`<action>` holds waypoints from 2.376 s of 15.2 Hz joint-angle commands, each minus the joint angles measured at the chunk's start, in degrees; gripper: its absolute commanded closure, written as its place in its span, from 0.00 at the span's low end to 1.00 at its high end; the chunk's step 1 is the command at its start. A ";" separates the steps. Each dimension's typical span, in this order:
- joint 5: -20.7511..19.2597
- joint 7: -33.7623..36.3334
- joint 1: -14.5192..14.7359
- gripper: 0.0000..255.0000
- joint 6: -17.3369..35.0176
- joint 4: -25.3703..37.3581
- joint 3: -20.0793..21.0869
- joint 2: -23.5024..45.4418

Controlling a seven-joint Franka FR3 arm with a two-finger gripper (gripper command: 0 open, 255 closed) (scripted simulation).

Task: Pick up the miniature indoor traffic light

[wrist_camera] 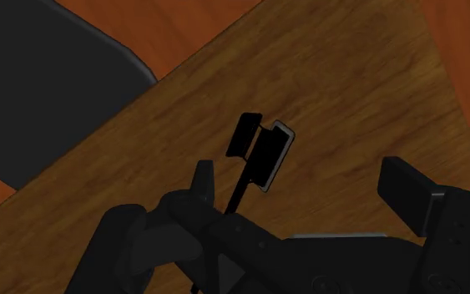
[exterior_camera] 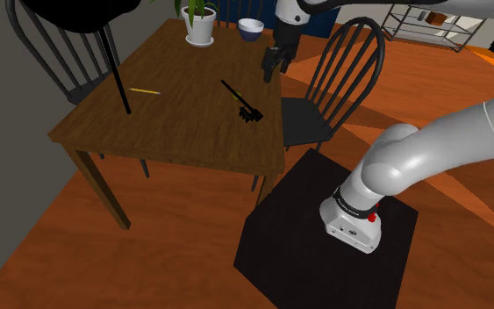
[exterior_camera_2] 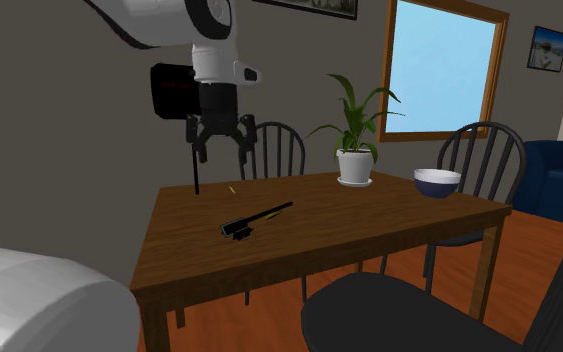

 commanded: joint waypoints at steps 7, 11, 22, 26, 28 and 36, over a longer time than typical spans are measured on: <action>-1.35 6.48 -1.99 0.00 6.26 8.61 0.68 18.87; -2.14 9.48 -2.75 0.00 7.65 14.79 0.41 28.47; -2.95 13.60 -3.62 0.00 10.49 24.64 -0.72 44.27; -2.99 13.71 -3.63 0.00 12.92 23.41 -0.72 45.48; -2.99 13.68 -3.64 1.00 12.90 23.44 -0.73 45.49; -2.99 13.69 -3.64 1.00 12.98 23.34 -0.73 45.46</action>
